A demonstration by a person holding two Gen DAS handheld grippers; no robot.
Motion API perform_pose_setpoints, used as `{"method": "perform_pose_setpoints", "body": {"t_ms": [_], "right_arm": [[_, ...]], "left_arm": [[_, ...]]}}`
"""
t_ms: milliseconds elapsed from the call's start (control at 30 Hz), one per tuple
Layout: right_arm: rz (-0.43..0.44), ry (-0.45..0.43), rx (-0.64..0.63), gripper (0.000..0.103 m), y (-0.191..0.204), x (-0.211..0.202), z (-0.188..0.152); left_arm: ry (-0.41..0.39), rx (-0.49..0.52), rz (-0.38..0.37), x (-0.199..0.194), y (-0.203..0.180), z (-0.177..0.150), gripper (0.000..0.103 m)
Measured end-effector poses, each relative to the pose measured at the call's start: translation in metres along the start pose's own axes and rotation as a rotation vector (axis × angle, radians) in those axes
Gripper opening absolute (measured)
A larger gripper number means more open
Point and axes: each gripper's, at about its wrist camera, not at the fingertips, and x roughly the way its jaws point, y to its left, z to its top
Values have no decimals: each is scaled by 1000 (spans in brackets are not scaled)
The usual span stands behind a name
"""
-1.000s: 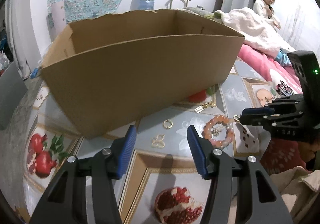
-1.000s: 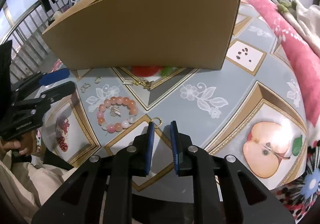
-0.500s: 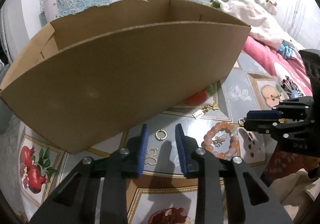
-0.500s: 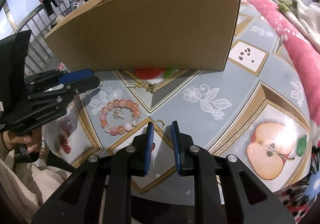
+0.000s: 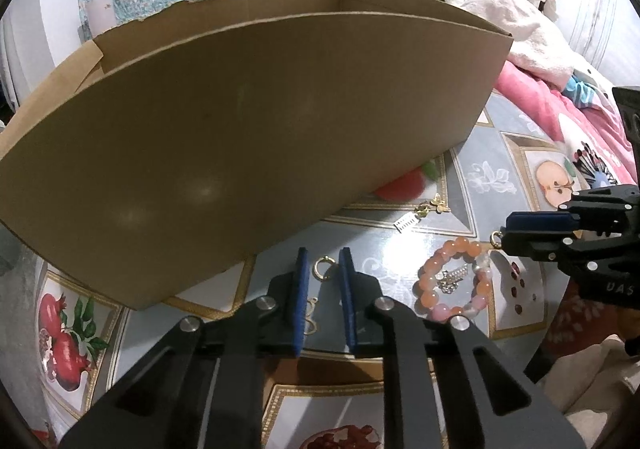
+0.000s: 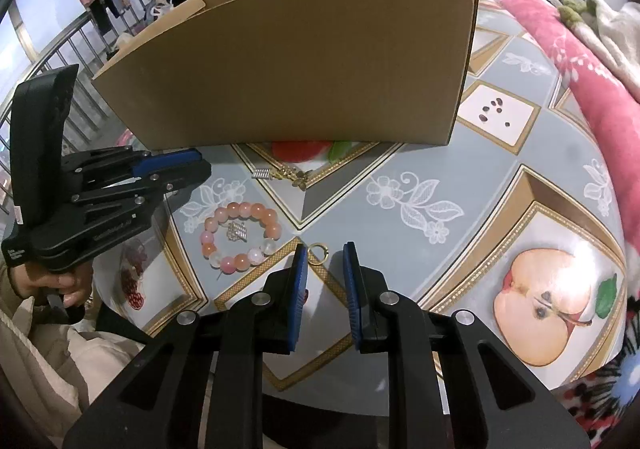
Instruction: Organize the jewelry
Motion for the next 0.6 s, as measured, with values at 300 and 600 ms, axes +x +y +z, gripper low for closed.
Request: {"method": "perform_pose_setpoints", "body": {"t_ms": [300, 600], "right_arm": [[-3, -4, -20, 26, 2, -3, 1], [-77, 2, -113, 26, 24, 2, 1]], "left_arm": [[-7, 0, -7, 0, 1, 0, 9], [-11, -5, -13, -1, 2, -2, 9]]}}
